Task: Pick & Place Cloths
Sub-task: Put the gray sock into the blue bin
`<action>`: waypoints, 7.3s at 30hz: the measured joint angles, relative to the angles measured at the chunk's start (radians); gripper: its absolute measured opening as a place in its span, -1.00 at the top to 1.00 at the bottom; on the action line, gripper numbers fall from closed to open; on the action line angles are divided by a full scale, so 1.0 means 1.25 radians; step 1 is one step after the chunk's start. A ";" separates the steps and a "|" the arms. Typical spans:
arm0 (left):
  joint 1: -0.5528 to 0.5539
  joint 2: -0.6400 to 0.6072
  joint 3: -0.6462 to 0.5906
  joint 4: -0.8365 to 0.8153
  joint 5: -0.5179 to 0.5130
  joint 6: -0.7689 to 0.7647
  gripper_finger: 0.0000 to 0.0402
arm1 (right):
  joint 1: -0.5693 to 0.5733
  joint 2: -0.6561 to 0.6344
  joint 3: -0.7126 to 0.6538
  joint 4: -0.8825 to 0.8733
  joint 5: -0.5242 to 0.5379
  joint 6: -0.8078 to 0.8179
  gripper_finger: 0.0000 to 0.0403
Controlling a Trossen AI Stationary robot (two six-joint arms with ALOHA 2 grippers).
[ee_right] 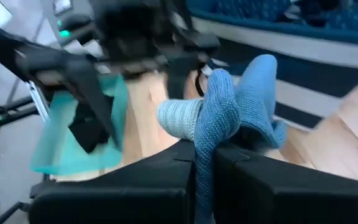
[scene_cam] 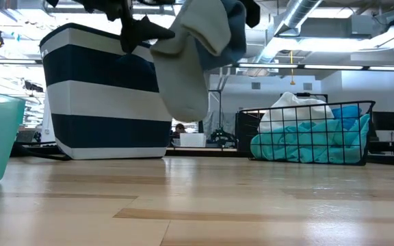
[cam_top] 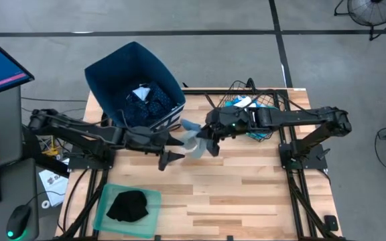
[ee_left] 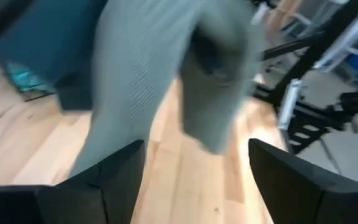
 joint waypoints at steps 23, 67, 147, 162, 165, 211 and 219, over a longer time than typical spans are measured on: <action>-0.109 -0.115 0.000 -0.015 -0.225 0.117 -0.34 | 0.026 0.000 0.000 0.000 0.000 0.012 0.97; -0.278 -0.250 0.001 0.115 -0.383 0.077 1.00 | 0.048 0.008 -0.001 -0.008 0.000 0.018 0.79; -0.145 -0.005 0.000 0.157 -0.374 0.023 1.00 | 0.090 0.006 -0.022 -0.021 0.041 0.037 0.66; -0.275 -0.240 0.000 0.050 -0.494 0.070 1.00 | 0.090 0.006 -0.027 -0.054 0.040 0.042 0.05; -0.350 -0.280 0.000 -0.071 -0.428 -0.029 1.00 | 0.090 0.006 -0.027 -0.077 0.040 0.053 -0.01; -0.663 0.111 0.001 -0.442 0.085 -0.647 0.48 | 0.095 0.141 -0.027 -0.106 0.041 0.045 -0.19; -0.704 0.115 0.001 -0.444 0.176 -0.800 0.26 | 0.088 0.242 -0.026 -0.077 0.042 -0.007 -0.19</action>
